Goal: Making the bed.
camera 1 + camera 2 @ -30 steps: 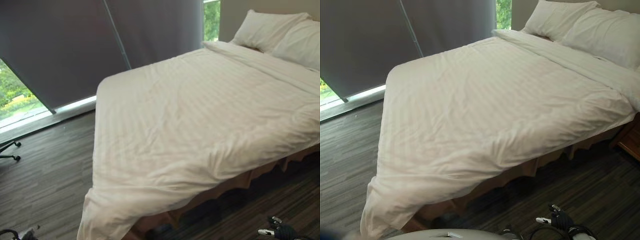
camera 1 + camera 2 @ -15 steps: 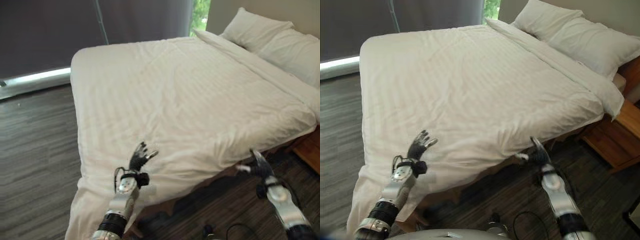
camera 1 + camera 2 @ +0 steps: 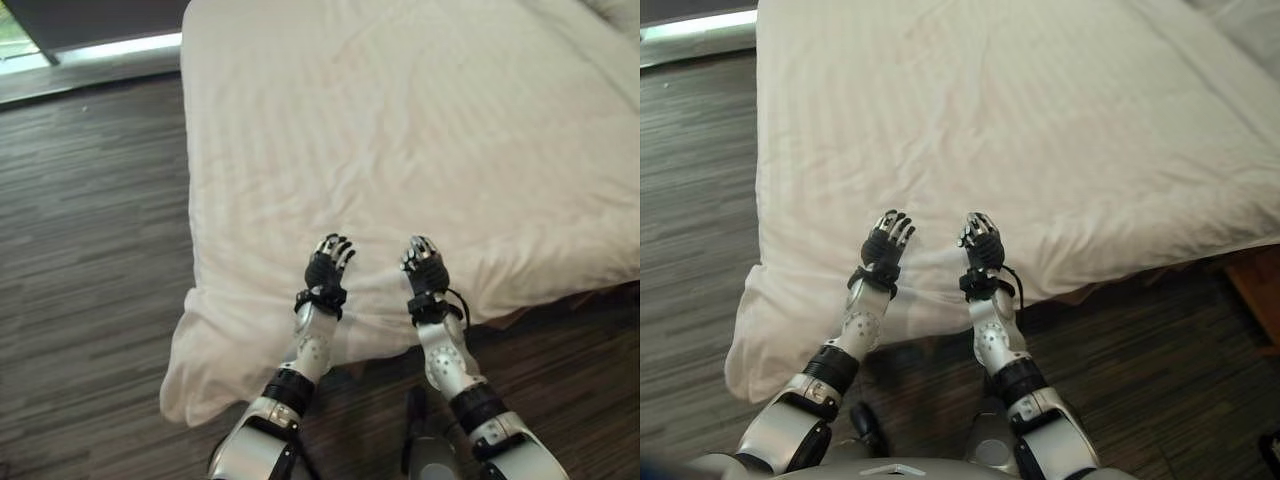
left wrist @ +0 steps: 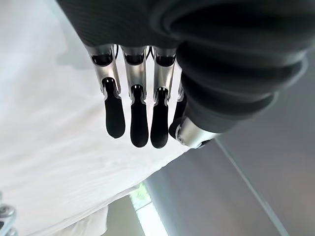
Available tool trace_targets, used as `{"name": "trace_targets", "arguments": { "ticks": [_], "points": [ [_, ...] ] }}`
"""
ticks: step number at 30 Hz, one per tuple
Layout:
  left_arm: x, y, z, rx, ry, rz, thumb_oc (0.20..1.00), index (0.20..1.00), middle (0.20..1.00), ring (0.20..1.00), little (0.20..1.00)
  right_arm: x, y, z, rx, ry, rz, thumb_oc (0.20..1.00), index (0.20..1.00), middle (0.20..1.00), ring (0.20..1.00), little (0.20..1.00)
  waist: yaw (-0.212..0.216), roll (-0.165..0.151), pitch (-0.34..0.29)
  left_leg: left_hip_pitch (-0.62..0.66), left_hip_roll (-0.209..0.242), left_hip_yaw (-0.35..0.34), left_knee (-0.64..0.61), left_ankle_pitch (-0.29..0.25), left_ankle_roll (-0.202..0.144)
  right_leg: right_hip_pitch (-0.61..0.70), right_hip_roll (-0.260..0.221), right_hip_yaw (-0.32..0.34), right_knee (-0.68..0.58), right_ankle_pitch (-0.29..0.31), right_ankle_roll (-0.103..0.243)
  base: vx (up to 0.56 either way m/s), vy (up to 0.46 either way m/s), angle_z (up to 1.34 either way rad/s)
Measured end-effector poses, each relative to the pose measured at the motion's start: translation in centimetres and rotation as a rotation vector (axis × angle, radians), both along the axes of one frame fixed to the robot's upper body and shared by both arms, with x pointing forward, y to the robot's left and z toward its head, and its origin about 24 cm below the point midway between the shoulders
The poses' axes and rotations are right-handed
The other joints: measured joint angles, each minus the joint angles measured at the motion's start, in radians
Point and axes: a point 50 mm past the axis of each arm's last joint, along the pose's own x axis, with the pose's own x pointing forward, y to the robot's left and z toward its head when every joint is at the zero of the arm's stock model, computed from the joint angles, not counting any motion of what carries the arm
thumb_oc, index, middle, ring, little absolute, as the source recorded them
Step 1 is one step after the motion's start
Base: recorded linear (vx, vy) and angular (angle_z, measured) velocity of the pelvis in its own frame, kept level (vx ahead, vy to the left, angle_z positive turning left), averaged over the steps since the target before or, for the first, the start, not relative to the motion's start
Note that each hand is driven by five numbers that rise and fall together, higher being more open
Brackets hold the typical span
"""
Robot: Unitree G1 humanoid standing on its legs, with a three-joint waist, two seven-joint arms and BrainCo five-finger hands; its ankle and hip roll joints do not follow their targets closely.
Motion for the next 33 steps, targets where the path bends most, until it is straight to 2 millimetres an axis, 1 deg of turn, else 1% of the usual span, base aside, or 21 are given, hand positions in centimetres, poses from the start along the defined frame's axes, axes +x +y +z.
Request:
{"name": "trace_targets", "arguments": {
  "ticks": [3, 6, 8, 11, 13, 15, 16, 17, 18, 19, 20, 22, 23, 24, 25, 26, 28, 29, 30, 32, 33],
  "points": [
    [0.5, -0.8, -0.1, -0.042, 0.008, 0.003, 0.200, 0.200, 0.200, 0.200, 0.200, 0.2, 0.0, -0.9, -0.004, 0.032, 0.003, 0.200, 0.200, 0.200, 0.200, 0.200, -0.003, 0.010, 0.000, -0.020, 0.022, -0.003, 0.000, 0.006, -0.007, -0.006, 0.027, -0.010, -0.020, 0.012, -0.015, -0.08, -0.013, -0.04],
    [1.1, -1.6, -0.2, -0.024, 0.012, -0.018, 0.200, 0.200, 0.200, 0.200, 0.200, 0.3, -0.8, -2.5, -0.036, 0.084, -0.027, 0.200, 0.200, 0.200, 0.200, 0.200, -0.004, 0.010, 0.010, -0.053, 0.028, -0.001, 0.007, 0.006, -0.007, -0.047, 0.030, -0.008, -0.008, 0.013, -0.017, -0.11, 0.002, -0.06],
    [1.9, -1.8, 0.6, -0.020, -0.018, -0.019, 0.200, 0.200, 0.200, 0.200, 0.200, 0.6, -1.1, -2.6, -0.061, 0.081, -0.020, 0.200, 0.200, 0.200, 0.200, 0.200, -0.004, 0.009, 0.024, -0.075, 0.028, -0.001, 0.006, 0.006, -0.007, -0.069, 0.030, -0.007, -0.010, 0.014, -0.018, -0.01, 0.012, -0.02],
    [2.3, -0.3, 0.7, 0.060, -0.036, -0.010, 0.200, 0.200, 0.200, 0.200, 0.200, 0.8, -1.7, -2.9, -0.096, 0.080, -0.013, 0.200, 0.200, 0.200, 0.200, 0.200, -0.005, 0.008, 0.027, -0.070, 0.034, 0.011, 0.006, 0.003, -0.010, -0.071, 0.036, -0.002, -0.015, 0.015, -0.018, -0.04, -0.018, -0.09],
    [2.5, 1.6, 0.7, 0.167, -0.064, -0.004, 0.200, 0.200, 0.200, 0.200, 0.200, 0.7, -2.6, -3.2, -0.115, 0.066, -0.010, 0.200, 0.200, 0.200, 0.200, 0.200, -0.003, 0.007, 0.032, -0.070, 0.039, 0.022, 0.006, 0.001, -0.014, -0.073, 0.041, 0.003, -0.019, 0.014, -0.018, 0.05, -0.014, -0.10],
    [2.2, 3.8, 0.0, 0.221, -0.065, 0.015, 0.200, 0.200, 0.200, 0.200, 0.200, 0.4, -4.6, -3.9, -0.124, 0.080, -0.043, 0.200, 0.200, 0.200, 0.200, 0.200, -0.002, 0.007, 0.032, -0.052, 0.044, 0.025, 0.005, -0.004, -0.021, -0.062, 0.048, 0.010, -0.020, 0.010, -0.016, 0.07, -0.005, -0.11],
    [1.6, 5.4, -0.8, 0.232, -0.053, 0.046, 0.200, 0.200, 0.200, 0.200, 0.200, 0.0, -6.4, -4.7, -0.112, 0.104, -0.097, 0.200, 0.200, 0.200, 0.200, 0.200, -0.002, 0.009, 0.032, -0.034, 0.047, 0.025, 0.000, -0.009, -0.028, -0.045, 0.051, 0.010, -0.021, 0.000, -0.015, 0.12, 0.008, -0.08],
    [0.3, 8.6, -2.6, 0.293, -0.015, 0.083, 0.200, 0.200, 0.200, 0.200, 0.200, -1.8, -12.0, -7.2, -0.142, 0.216, -0.247, 0.200, 0.200, 0.200, 0.200, 0.200, -0.002, 0.016, 0.025, -0.002, 0.051, 0.024, 0.000, -0.020, -0.042, -0.011, 0.052, 0.007, -0.022, -0.017, -0.002, 0.12, 0.008, 0.00],
    [-0.3, 9.8, -3.2, 0.325, 0.002, 0.091, 0.200, 0.200, 0.200, 0.200, 0.200, -3.2, -15.2, -8.5, -0.171, 0.299, -0.334, 0.200, 0.200, 0.200, 0.200, 0.200, -0.002, 0.020, 0.018, 0.003, 0.055, 0.024, -0.005, -0.028, -0.045, -0.004, 0.051, 0.005, -0.024, -0.021, 0.001, 0.11, 0.007, 0.05],
    [-0.9, 11.2, -3.7, 0.345, 0.018, 0.103, 0.200, 0.200, 0.200, 0.200, 0.200, -5.4, -19.3, -9.9, -0.205, 0.406, -0.447, 0.200, 0.200, 0.200, 0.200, 0.200, -0.002, 0.027, 0.014, 0.010, 0.053, 0.024, -0.005, -0.031, -0.049, 0.005, 0.049, 0.001, -0.024, -0.025, 0.004, 0.05, 0.002, 0.05],
    [-1.8, 13.3, -4.2, 0.372, 0.040, 0.133, 0.200, 0.200, 0.200, 0.200, 0.200, -8.6, -24.0, -10.9, -0.229, 0.510, -0.593, 0.200, 0.200, 0.200, 0.200, 0.200, -0.003, 0.039, 0.004, 0.011, 0.053, 0.024, -0.006, -0.034, -0.053, 0.006, 0.049, 0.000, -0.024, -0.029, 0.006, 0.05, 0.005, -0.03],
    [-3.9, 17.7, -5.0, 0.388, 0.090, 0.254, 0.200, 0.200, 0.200, 0.200, 0.200, -14.1, -30.2, -10.7, -0.301, 0.618, -0.794, 0.200, 0.200, 0.200, 0.200, 0.200, -0.021, 0.057, -0.007, 0.009, 0.056, 0.027, -0.006, -0.033, -0.055, 0.005, 0.053, 0.001, -0.023, -0.025, -0.001, 0.06, 0.016, -0.12],
    [-5.2, 20.1, -5.3, 0.439, 0.132, 0.283, 0.200, 0.200, 0.200, 0.200, 0.200, -16.1, -32.2, -10.3, -0.333, 0.653, -0.835, 0.200, 0.200, 0.200, 0.200, 0.200, -0.038, 0.061, -0.010, 0.014, 0.058, 0.029, -0.005, -0.032, -0.056, 0.007, 0.063, 0.004, -0.022, -0.022, -0.005, 0.08, 0.025, -0.15],
    [-6.7, 22.2, -6.0, 0.463, 0.193, 0.322, 0.200, 0.200, 0.200, 0.200, 0.200, -17.3, -33.7, -9.8, -0.333, 0.663, -0.894, 0.200, 0.200, 0.200, 0.200, 0.200, -0.054, 0.070, -0.018, 0.016, 0.068, 0.029, -0.001, -0.032, -0.056, 0.008, 0.067, 0.005, -0.022, -0.024, -0.007, 0.04, 0.015, -0.11],
    [-8.6, 25.0, -6.7, 0.440, 0.275, 0.431, 0.200, 0.200, 0.200, 0.200, 0.200, -19.3, -35.6, -9.0, -0.346, 0.681, -0.988, 0.200, 0.200, 0.200, 0.200, 0.200, -0.061, 0.080, -0.032, 0.017, 0.073, 0.026, -0.002, -0.031, -0.056, 0.010, 0.074, -0.001, -0.022, -0.026, -0.011, 0.08, 0.026, -0.11],
    [-13.2, 28.9, -8.2, 0.451, 0.484, 0.554, 0.200, 0.200, 0.200, 0.200, 0.200, -20.9, -37.1, -8.3, -0.373, 0.717, -1.033, 0.200, 0.200, 0.200, 0.200, 0.200, -0.065, 0.085, -0.041, 0.024, 0.084, 0.027, -0.001, -0.031, -0.056, 0.013, 0.083, 0.000, -0.022, -0.028, -0.014, 0.04, 0.013, -0.01],
    [-19.6, 32.0, -9.5, 0.489, 0.728, 0.648, 0.200, 0.200, 0.200, 0.200, 0.200, -21.0, -38.1, -7.1, -0.396, 0.693, -1.049, 0.200, 0.200, 0.200, 0.200, 0.200, -0.077, 0.084, -0.043, 0.026, 0.083, 0.023, -0.002, -0.032, -0.057, 0.016, 0.082, -0.007, -0.022, -0.031, -0.018, 0.04, 0.016, 0.08],
    [-21.8, 32.9, -9.6, 0.512, 0.791, 0.683, 0.200, 0.200, 0.200, 0.200, 0.200, -21.1, -38.4, -6.6, -0.413, 0.673, -1.061, 0.200, 0.200, 0.200, 0.200, 0.200, -0.074, 0.080, -0.049, 0.022, 0.080, 0.020, -0.001, -0.031, -0.057, 0.016, 0.081, -0.012, -0.022, -0.031, -0.018, 0.02, 0.025, 0.16],
    [-24.4, 33.9, -9.4, 0.522, 0.845, 0.732, 0.200, 0.200, 0.200, 0.200, 0.200, -20.8, -38.4, -6.3, -0.421, 0.652, -1.053, 0.200, 0.200, 0.200, 0.200, 0.200, -0.062, 0.069, -0.060, 0.021, 0.077, 0.017, -0.001, -0.032, -0.057, 0.017, 0.079, -0.015, -0.022, -0.030, -0.018, 0.02, 0.033, 0.17],
    [-26.4, 35.7, -8.0, 0.553, 0.866, 0.812, 0.200, 0.200, 0.200, 0.200, 0.200, -19.1, -37.9, -5.2, -0.436, 0.560, -1.012, 0.200, 0.200, 0.200, 0.200, 0.200, -0.043, 0.051, -0.089, 0.010, 0.071, -0.001, -0.001, -0.032, -0.056, 0.020, 0.071, -0.026, -0.023, -0.030, -0.018, 0.06, 0.053, 0.24],
    [-26.3, 37.9, -5.2, 0.576, 0.798, 0.914, 0.200, 0.200, 0.200, 0.200, 0.200, -15.2, -35.9, -2.9, -0.480, 0.385, -0.914, 0.200, 0.200, 0.200, 0.200, 0.200, -0.022, 0.034, -0.109, 0.014, 0.062, -0.006, -0.001, -0.033, -0.053, 0.026, 0.062, -0.031, -0.023, -0.030, -0.018, 0.07, 0.056, 0.25]
  ]
}}
